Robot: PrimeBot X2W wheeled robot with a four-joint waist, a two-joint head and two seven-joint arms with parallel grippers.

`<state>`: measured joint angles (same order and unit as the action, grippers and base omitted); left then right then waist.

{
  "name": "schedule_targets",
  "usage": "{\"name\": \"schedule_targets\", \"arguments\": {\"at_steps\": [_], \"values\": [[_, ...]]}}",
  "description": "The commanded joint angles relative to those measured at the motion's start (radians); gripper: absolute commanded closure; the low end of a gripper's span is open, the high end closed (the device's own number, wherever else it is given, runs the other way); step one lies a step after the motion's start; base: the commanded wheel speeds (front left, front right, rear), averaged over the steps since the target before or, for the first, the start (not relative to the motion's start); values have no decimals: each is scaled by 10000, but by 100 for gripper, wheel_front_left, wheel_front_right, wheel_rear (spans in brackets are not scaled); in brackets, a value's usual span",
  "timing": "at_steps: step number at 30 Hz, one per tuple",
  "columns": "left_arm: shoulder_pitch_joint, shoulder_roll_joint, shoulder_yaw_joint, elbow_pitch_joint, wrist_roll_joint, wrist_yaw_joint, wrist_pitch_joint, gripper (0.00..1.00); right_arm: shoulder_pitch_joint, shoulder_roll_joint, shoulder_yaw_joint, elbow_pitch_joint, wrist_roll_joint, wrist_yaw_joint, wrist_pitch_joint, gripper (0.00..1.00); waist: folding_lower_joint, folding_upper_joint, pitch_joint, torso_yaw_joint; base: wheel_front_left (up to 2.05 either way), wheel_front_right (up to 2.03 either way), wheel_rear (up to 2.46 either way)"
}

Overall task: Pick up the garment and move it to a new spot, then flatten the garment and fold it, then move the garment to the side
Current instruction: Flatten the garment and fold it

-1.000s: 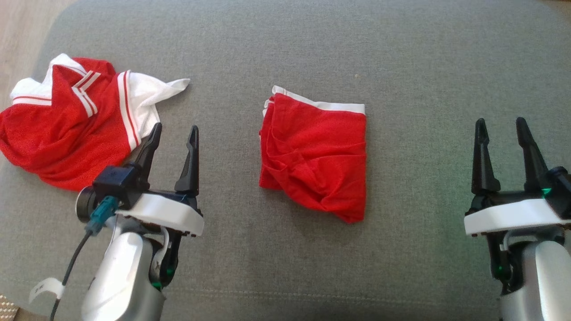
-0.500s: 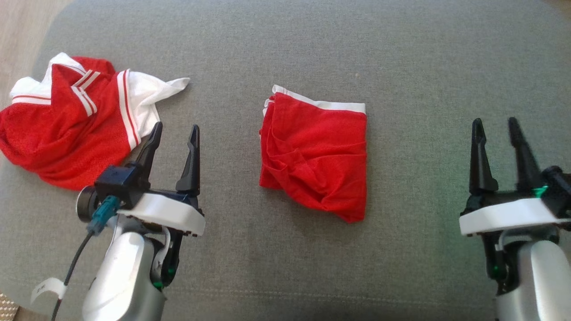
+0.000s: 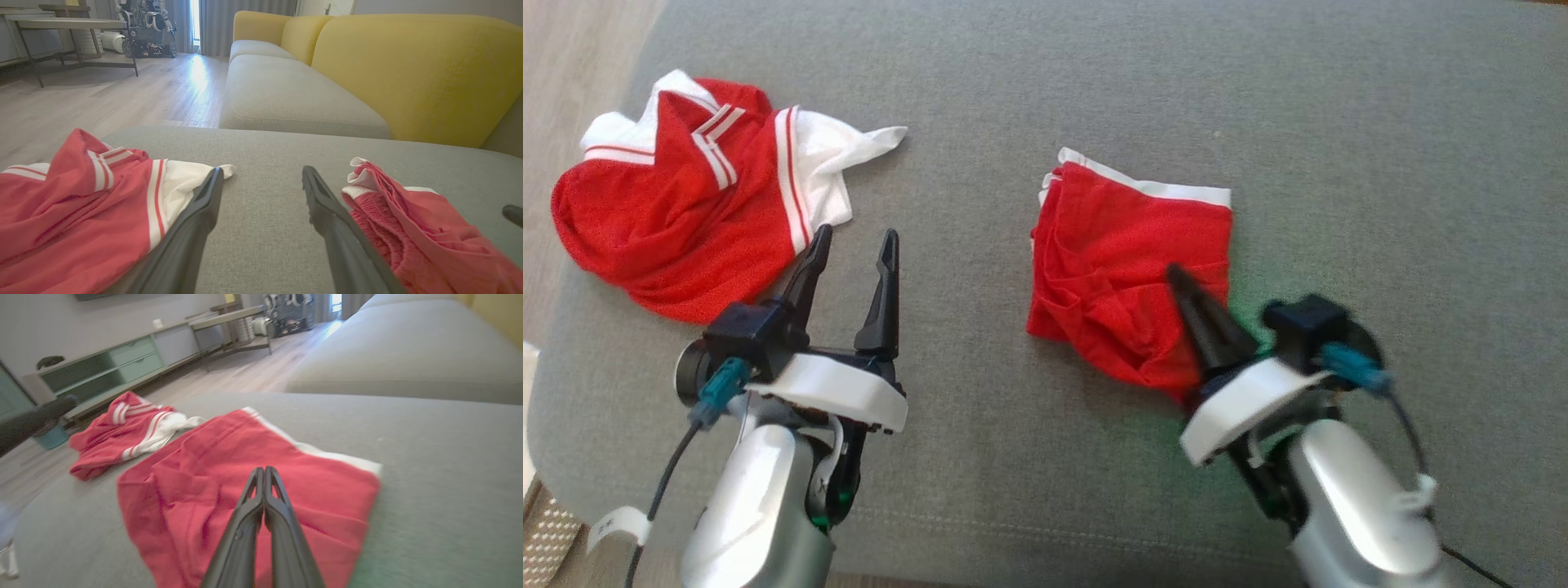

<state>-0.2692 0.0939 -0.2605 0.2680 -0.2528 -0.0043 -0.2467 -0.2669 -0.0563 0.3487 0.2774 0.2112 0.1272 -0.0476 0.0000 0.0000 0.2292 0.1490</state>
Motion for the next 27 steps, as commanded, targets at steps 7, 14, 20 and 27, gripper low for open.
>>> {"name": "schedule_targets", "arguments": {"at_steps": [7, 14, 20, 27], "values": [[-364, 43, 242, -168, -147, -8, -115, 0, -1289, 28, 1413, 1916, 786, 35, -198, 100, 0, 0, 142, 422, 0, 0, 0], [-415, 44, 334, -159, -153, -15, -140, 0, -1945, 36, 2472, 2697, 1382, 35, -621, 100, 0, 0, 285, 456, 0, 0, 0], [-442, 8, 349, -150, -126, -1, -147, 0, -2234, -133, 3608, 2566, 1780, 35, -824, 100, 0, 0, 305, 344, 0, 0, 0], [-423, -3, 370, -156, -75, -25, -149, 0, -2180, -485, 4990, 2226, 2409, 35, -598, 100, 0, 0, 245, 162, 0, 0, 0]]}}
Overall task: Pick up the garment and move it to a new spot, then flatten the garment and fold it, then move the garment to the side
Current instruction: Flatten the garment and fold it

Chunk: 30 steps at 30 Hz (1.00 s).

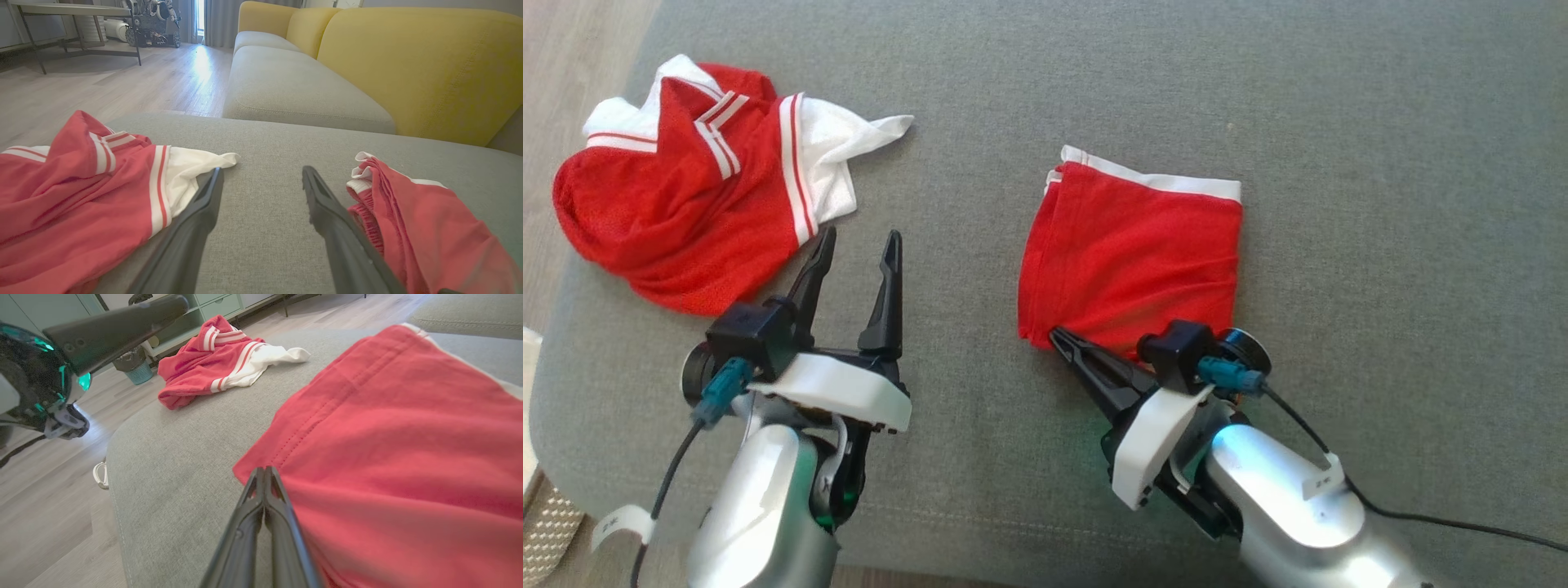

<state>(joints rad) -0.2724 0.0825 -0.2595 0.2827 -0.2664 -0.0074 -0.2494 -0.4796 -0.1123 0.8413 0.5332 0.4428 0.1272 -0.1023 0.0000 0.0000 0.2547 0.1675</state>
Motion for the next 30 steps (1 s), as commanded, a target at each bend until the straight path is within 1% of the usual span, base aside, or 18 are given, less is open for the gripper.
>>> {"name": "schedule_targets", "arguments": {"at_steps": [1, 5, 8, 12, 13, 14, 15, 18, 21, 22, 25, 30], "values": [[-388, 113, 371, -299, 64, 1, -122, 0, -55, 39, 41, -341, 160, 35, -122, 100, 0, 0, -22, -51, 0, 0, 0], [-335, 161, 423, -282, 95, -5, -123, 0, -6, -9, -556, -449, 398, 35, -549, 100, 0, 0, -140, -203, 0, 0, 0], [-251, 215, 446, -237, 123, 5, -123, 0, 204, -49, -1607, -578, 512, 35, -876, 100, 0, 0, -299, -328, 0, 0, 0], [-167, 318, 505, -215, 117, 40, -123, 0, 605, -224, -3351, -872, 7, 35, -1159, 100, 0, 0, -498, -513, 0, 0, 0], [-139, 355, 514, -217, 124, 51, -123, 0, 739, -239, -3849, -972, -189, 35, -1198, 79, 0, 0, -545, -566, 0, 0, 0], [-112, 387, 522, -221, 126, 63, -123, 0, 880, -243, -4307, -1080, -403, 35, -1208, 38, 0, 0, -581, -615, 0, 0, 0], [-93, 419, 523, -230, 130, 71, -123, 0, 1019, -258, -4755, -1190, -670, 35, -1186, 0, 0, 0, -609, -659, 0, 0, 0], [-42, 509, 490, -261, 160, 87, -80, 0, 1438, -176, -6118, -1683, -1547, 35, -1156, 0, 0, 0, -706, -771, 0, 0, 0], [33, 578, 451, -268, 175, 100, -35, 0, 1946, 16, -7215, -2300, -2233, 35, -975, 0, 0, 0, -840, -847, 0, 0, 0], [33, 578, 451, -268, 175, 100, -35, 0, 1946, 16, -7215, -2300, -2233, 35, -975, 0, 0, 0, -840, -847, 0, 0, 0], [106, 646, 393, -323, 213, 127, 36, 0, 2467, 194, -7847, -2975, -2726, 35, -648, 0, 0, 0, -967, -922, 0, 0, 0], [362, 805, 317, -410, 265, 175, 174, 0, 3308, 413, -8126, -3918, -3070, 35, -167, 0, 0, 0, -1298, -1034, 0, 0, 0]]}}
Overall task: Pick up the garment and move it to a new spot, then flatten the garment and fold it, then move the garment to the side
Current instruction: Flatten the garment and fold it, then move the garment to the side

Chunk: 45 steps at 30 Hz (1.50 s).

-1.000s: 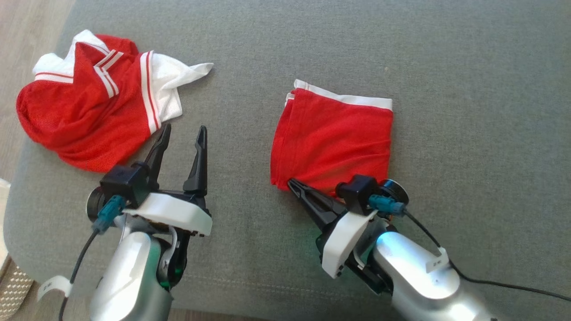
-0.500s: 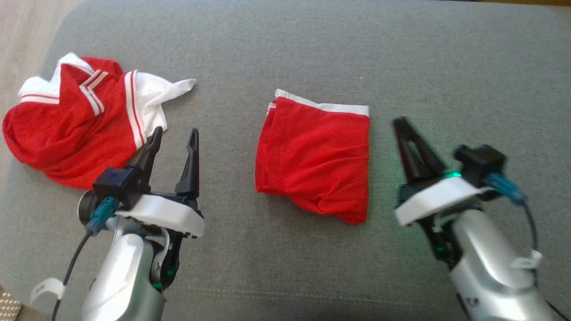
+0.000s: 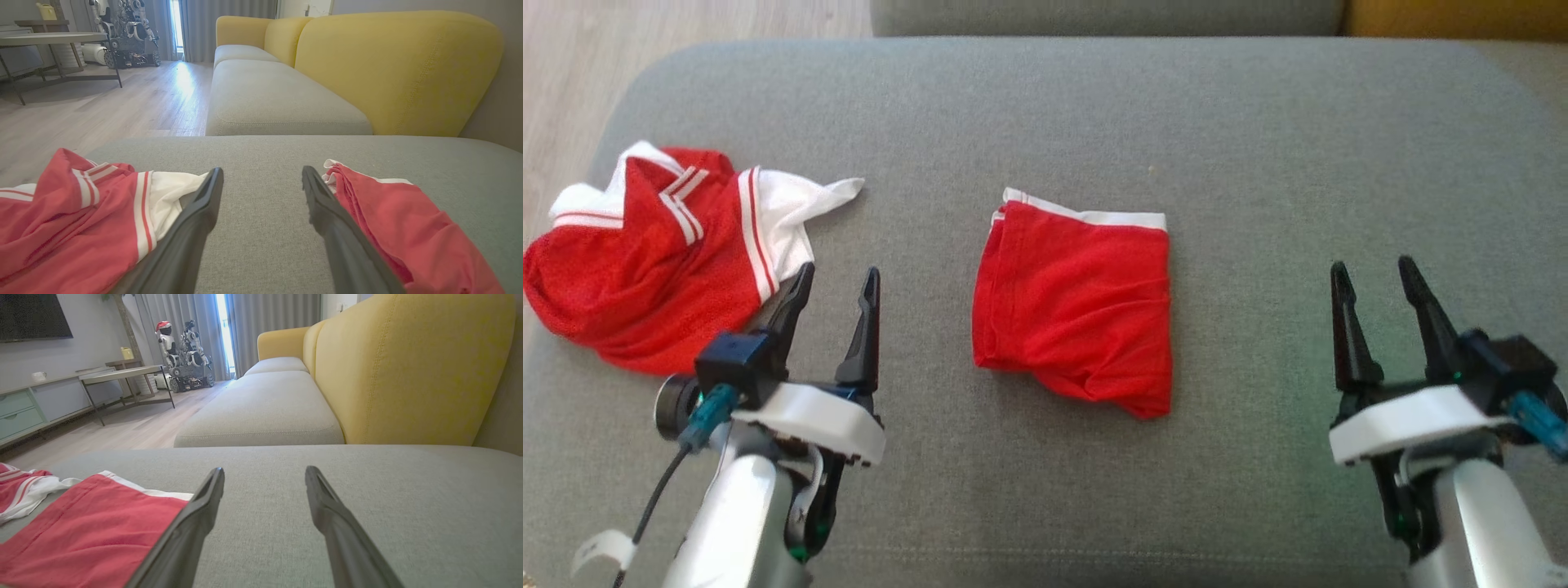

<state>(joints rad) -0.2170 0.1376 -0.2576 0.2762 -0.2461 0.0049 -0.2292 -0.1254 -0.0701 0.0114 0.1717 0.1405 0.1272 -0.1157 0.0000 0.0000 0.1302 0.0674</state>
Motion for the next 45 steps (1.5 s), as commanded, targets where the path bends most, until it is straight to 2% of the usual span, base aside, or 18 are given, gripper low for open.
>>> {"name": "schedule_targets", "arguments": {"at_steps": [1, 20, 45], "values": [[-123, 286, 296, -359, 55, 63, 2, 0, -74, 26, 135, -437, -53, 35, 61, 0, 0, 0, -144, -53, 0, 0, 0], [1079, 476, 206, -692, -204, 338, 395, 0, 1536, 194, 316, -1869, 432, 35, 893, 0, 0, 0, -1330, -179, 0, 0, 0], [1070, 680, 117, -900, -287, 598, 489, 0, 1607, 198, 315, -2060, 489, 35, 1048, 0, 0, 0, -1217, -173, 0, 0, 0]]}}
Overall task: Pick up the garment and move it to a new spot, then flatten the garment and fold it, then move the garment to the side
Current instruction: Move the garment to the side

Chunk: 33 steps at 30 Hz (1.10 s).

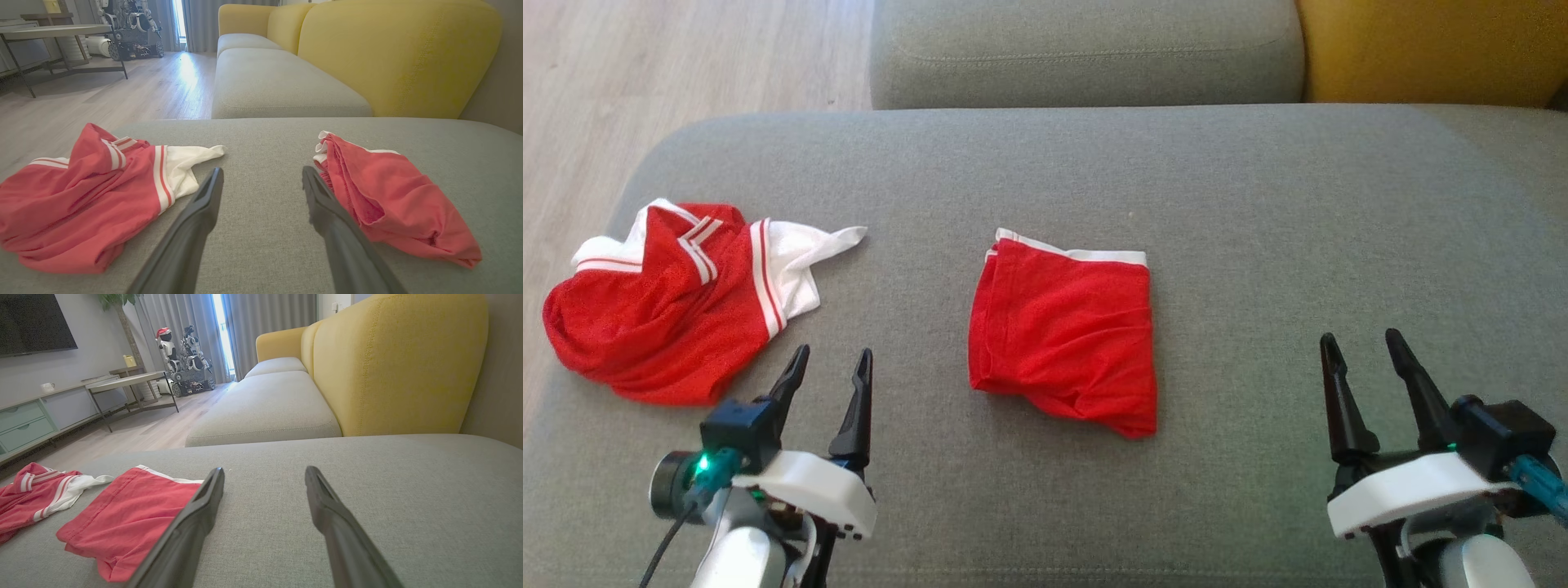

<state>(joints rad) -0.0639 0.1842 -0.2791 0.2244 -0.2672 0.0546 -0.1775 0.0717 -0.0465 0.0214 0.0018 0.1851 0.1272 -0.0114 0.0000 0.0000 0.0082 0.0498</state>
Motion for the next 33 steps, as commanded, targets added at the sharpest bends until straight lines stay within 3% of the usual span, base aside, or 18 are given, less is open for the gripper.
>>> {"name": "schedule_targets", "arguments": {"at_steps": [1, 9, 21, 31, 32, 33], "values": [[-489, 220, 321, -392, -75, 102, -28, 0, -366, -38, 196, -368, 49, 35, 3, 0, 0, 0, 31, 28, 0, 0, 0], [-1188, 272, 110, -481, 105, 11, -84, 0, -611, -38, -202, 139, 101, 35, 214, 0, 0, 0, 674, 781, 0, 0, 0], [-1992, 123, -17, -150, 148, -72, -513, 0, -2028, -38, 564, 2478, 21, 35, 876, 0, 0, 0, 1567, 2214, 0, 0, 0], [-2088, -51, -80, 79, 126, -70, -737, 0, -3078, -38, 1068, 4671, 822, 35, 1234, 0, 0, 0, 1730, 2549, 0, 0, 0], [-2106, -40, -80, 89, 140, -68, -748, 0, -3155, -37, 1143, 4833, 901, 35, 1295, 53, 0, 0, 1729, 2539, 0, 0, 0], [-2125, -22, -81, 100, 163, -63, -758, 0, -3230, -37, 1217, 4984, 987, 35, 1369, 77, 0, 0, 1726, 2522, 0, 0, 0]]}}
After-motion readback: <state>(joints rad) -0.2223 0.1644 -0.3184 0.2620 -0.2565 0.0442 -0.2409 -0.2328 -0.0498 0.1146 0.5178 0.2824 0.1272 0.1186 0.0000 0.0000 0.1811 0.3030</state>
